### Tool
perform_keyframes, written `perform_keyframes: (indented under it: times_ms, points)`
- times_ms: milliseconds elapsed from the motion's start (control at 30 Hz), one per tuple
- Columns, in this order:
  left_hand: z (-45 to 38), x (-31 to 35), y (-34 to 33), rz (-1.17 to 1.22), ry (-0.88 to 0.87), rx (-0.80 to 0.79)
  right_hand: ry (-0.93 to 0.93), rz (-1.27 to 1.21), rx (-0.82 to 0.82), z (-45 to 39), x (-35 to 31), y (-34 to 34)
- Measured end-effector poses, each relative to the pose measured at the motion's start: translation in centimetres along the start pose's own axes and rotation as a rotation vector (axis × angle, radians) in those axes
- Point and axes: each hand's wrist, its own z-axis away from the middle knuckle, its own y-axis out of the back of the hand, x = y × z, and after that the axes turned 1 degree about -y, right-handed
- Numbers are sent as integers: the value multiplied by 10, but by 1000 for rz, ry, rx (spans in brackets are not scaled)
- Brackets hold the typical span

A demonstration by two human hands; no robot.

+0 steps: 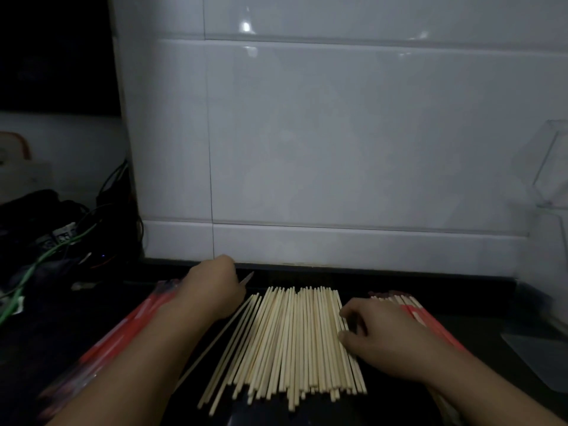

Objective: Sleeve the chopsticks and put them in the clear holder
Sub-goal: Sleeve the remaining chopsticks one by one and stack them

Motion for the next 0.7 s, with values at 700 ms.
perform_keyframes:
  times_ms: [700]
  points:
    - [28,48,-1,702,-365,105,-133,324,-209,7,-6,15]
